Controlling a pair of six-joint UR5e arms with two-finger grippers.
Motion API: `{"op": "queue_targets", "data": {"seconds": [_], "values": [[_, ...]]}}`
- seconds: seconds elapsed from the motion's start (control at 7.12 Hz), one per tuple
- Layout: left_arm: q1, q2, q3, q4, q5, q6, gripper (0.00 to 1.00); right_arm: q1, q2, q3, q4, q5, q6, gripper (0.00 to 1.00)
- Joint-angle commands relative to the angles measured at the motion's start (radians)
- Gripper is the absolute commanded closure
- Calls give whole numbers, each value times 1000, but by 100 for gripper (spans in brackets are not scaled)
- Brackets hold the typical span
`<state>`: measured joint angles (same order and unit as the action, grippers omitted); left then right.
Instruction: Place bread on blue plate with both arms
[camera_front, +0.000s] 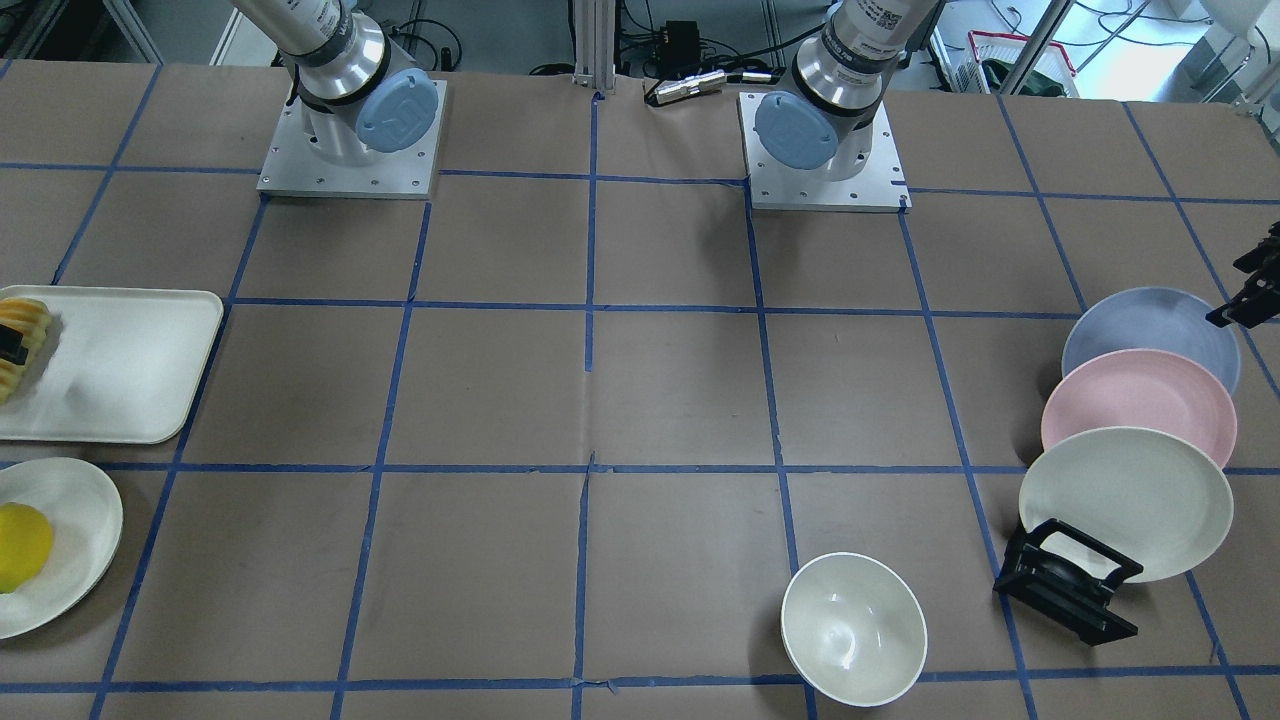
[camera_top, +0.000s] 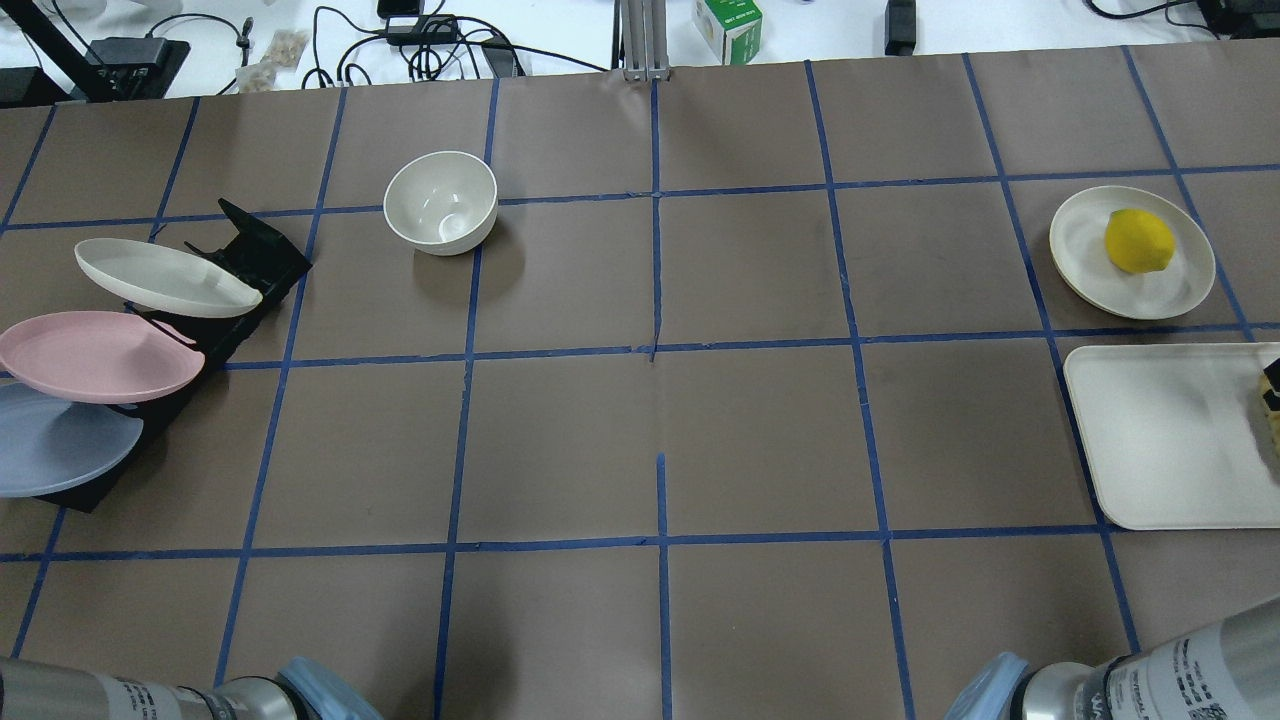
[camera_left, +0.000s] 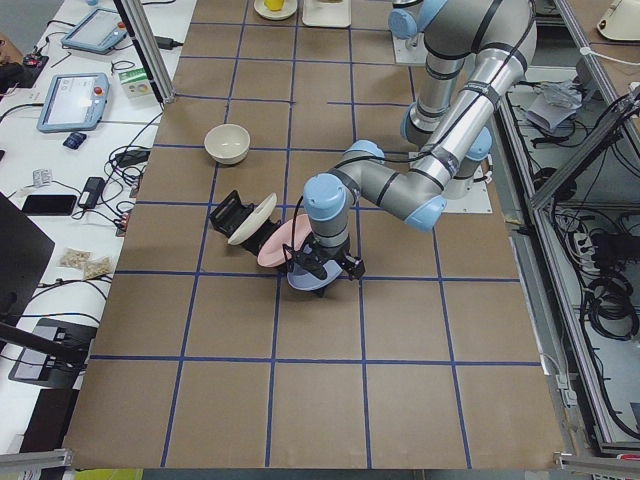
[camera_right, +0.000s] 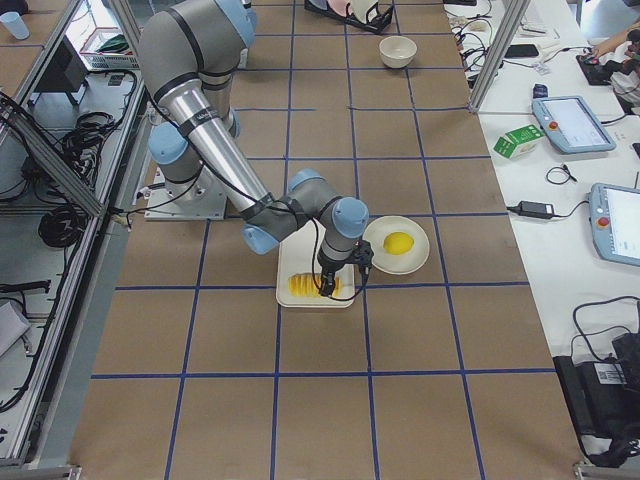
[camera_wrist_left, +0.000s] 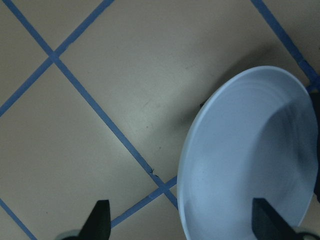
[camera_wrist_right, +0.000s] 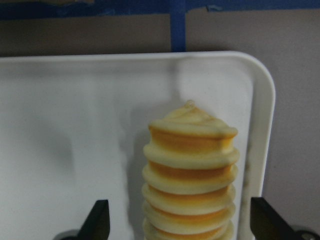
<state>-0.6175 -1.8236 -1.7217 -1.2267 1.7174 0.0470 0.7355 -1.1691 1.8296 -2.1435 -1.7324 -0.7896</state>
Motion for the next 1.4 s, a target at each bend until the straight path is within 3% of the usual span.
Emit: {"op": "queue_targets", "data": {"seconds": [0.0, 0.14, 0.28, 0.42, 0.56, 0.7, 0.84, 0.98, 1.12, 1.26], "values": [[1, -32, 0, 22, 1, -15, 0, -1, 18, 2, -3, -22, 3, 0], [1, -32, 4, 22, -1, -12, 8, -1, 38, -6, -3, -38, 7, 0], [2, -34, -4, 21, -5, -15, 24, -1, 42, -4, -3, -39, 10, 0], [2, -42, -6, 21, -5, -13, 24, -1, 42, -3, -1, -58, 9, 9], [2, -57, -6, 22, -4, -15, 24, -1, 42, 0, -1, -79, 3, 21], [2, -68, -4, 22, -4, -16, 24, -1, 43, 2, 2, -81, 0, 45], [2, -69, -3, 22, -5, -18, 36, -1, 42, 0, 10, -81, 0, 79], [2, -69, 2, 21, -7, -21, 48, -1, 40, 0, 14, -79, 1, 100], [2, -71, 4, 21, -10, -22, 60, -1, 34, -9, 23, -76, 0, 100], [2, -68, 4, 21, -10, -23, 85, 1, 23, -16, 39, -75, 0, 100]]}}
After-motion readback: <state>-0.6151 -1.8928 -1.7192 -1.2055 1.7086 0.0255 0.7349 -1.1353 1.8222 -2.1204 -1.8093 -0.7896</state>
